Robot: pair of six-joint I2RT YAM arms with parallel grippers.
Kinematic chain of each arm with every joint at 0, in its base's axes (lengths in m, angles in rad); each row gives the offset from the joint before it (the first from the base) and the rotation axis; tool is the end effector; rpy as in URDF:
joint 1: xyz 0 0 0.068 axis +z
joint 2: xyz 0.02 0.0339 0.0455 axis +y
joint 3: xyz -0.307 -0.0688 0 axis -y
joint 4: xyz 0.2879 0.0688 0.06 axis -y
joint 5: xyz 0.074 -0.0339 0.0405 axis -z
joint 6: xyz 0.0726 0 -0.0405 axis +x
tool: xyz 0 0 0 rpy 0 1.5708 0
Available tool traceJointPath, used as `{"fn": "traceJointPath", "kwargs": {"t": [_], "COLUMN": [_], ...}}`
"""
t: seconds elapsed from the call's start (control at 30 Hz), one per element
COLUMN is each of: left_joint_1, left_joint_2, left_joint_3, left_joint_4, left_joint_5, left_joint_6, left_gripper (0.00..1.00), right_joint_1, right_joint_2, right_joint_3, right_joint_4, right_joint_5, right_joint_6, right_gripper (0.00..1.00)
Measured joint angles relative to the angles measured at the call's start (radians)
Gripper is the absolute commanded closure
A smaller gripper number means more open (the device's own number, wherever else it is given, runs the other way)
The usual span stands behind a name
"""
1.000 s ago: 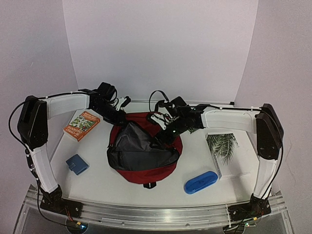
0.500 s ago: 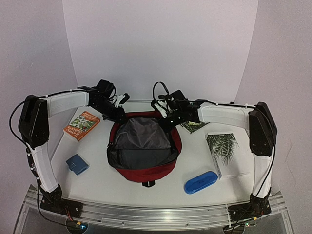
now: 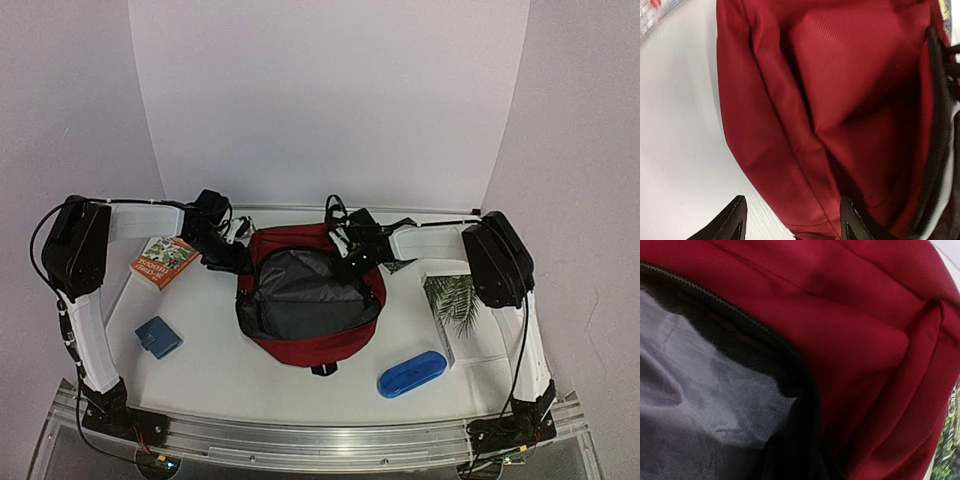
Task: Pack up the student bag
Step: Pick up the book from the center of the board.
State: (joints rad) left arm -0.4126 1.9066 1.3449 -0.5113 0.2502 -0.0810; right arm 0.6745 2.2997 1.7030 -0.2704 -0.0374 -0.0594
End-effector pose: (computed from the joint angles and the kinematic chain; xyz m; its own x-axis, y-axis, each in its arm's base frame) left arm 0.4194 -0.2032 0.1740 -0.8425 0.2832 -0.4583 0.4301 0.8659 -0.2555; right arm 0.4600 0.3713 0.1186 -0.5563 -0.5208 -0.6476 -0.6772 0.7357 -0.0100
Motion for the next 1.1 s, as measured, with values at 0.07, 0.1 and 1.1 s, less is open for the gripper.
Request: {"fn": "traceJointPath", "kwargs": {"t": [0.07,0.1,1.1], "left_joint_1": [-0.001,-0.001,-0.009], "left_joint_2": [-0.010,-0.018,-0.802], "left_joint_3": [-0.030,-0.042,-0.159], "left_joint_4": [0.001,0.002,-0.118], "left_joint_5": [-0.002,-0.004,-0.066], "left_joint_6": [-0.013,-0.019,-0.355], "left_gripper": [0.26,0.22,0.00], "right_joint_1": [0.000,0.000,-0.096], "right_joint_2": [0.001,0.001,-0.871], "right_joint_3": [0.002,0.003,-0.308], "right_joint_4": [0.000,0.000,-0.259], "right_joint_5": [0.006,0.008,-0.012], "right_joint_6": [0.017,0.020,-0.047], "right_gripper": [0.37,0.31,0.02]}}
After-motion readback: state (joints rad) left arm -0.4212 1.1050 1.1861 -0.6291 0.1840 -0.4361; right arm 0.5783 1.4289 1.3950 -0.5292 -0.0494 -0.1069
